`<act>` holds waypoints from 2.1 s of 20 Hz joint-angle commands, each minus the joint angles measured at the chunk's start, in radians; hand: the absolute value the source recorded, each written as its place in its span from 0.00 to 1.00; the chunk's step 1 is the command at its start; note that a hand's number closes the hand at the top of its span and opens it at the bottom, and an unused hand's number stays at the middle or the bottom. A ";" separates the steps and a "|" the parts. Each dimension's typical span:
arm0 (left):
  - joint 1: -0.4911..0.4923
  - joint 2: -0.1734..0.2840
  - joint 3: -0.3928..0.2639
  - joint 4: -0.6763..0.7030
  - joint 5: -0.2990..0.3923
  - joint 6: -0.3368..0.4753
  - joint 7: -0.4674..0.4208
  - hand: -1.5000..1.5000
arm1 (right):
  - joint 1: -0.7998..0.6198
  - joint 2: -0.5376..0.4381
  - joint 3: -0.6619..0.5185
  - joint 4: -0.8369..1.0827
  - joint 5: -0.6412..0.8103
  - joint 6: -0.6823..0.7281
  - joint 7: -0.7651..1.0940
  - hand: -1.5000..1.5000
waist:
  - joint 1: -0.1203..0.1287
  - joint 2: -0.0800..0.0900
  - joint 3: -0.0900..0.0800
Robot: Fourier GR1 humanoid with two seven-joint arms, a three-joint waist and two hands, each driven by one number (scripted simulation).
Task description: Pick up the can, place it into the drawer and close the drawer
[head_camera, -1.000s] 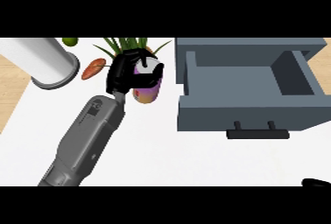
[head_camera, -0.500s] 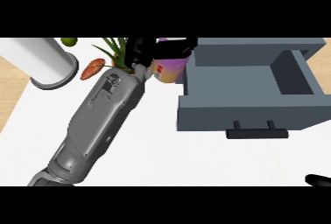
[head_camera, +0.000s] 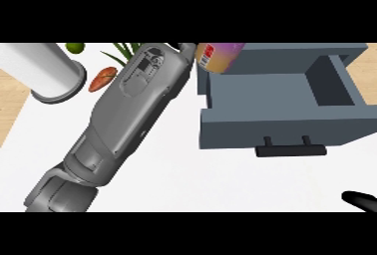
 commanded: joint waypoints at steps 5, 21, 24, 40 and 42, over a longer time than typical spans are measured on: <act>-0.201 -0.004 -0.081 0.185 0.111 0.062 0.015 1.00 | -0.032 0.014 0.031 0.011 0.021 -0.008 -0.011 0.00 | -0.029 0.007 0.001; -0.308 -0.004 -0.172 0.429 0.216 0.183 -0.087 0.00 | -0.087 -0.036 0.017 0.014 -0.029 0.019 0.046 0.00 | -0.071 0.018 0.003; -0.334 -0.004 -0.161 0.473 0.221 0.211 -0.104 0.00 | -0.074 -0.019 0.048 -0.043 0.014 -0.003 0.064 0.00 | -0.080 0.022 0.002; -0.349 -0.004 -0.133 0.501 0.337 0.244 -0.204 0.00 | -0.201 -0.185 0.170 0.071 0.309 0.085 -0.090 0.00 | -0.075 0.034 0.002; -0.358 -0.004 -0.145 0.482 0.353 0.246 -0.183 0.00 | -0.235 -0.221 0.153 0.169 0.374 0.079 -0.142 0.00 | -0.053 0.028 0.003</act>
